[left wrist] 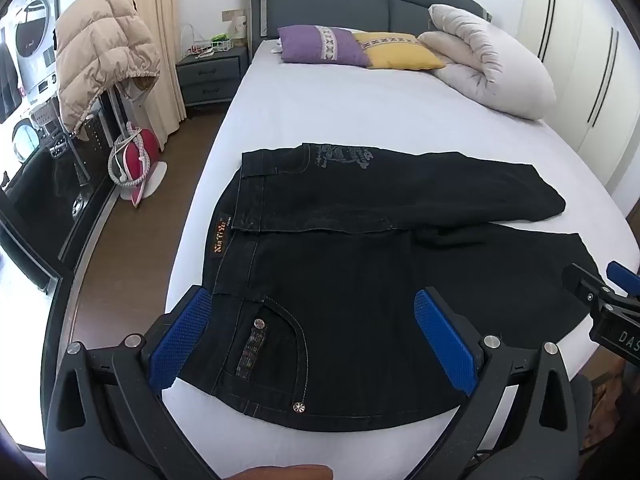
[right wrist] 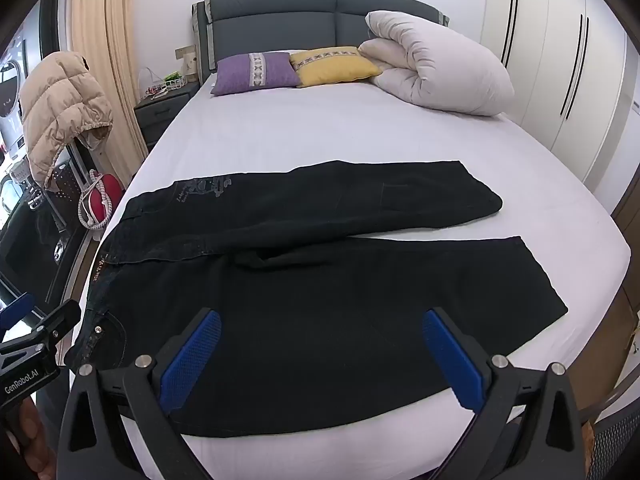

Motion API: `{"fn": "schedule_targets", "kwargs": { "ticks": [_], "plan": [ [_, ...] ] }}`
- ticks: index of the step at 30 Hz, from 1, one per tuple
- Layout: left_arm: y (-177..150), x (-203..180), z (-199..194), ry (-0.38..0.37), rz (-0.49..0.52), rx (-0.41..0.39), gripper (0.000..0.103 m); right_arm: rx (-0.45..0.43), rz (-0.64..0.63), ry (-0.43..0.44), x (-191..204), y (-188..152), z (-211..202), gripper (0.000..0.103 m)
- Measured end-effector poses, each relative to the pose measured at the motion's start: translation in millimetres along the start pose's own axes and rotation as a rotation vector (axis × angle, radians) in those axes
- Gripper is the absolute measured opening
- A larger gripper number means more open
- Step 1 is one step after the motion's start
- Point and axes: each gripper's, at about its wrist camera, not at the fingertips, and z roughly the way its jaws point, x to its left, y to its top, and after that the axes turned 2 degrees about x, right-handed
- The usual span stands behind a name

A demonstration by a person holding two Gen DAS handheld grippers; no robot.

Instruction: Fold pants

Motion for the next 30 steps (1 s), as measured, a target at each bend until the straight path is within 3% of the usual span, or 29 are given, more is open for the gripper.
{"fn": "schedule_targets", "kwargs": {
  "ticks": [30],
  "plan": [
    [-2.6, -1.2, -2.7, 0.011, 0.011, 0.000, 0.103, 0.012, -0.008, -0.007, 4.5, -5.4, 6.1, 0.103]
  ]
}}
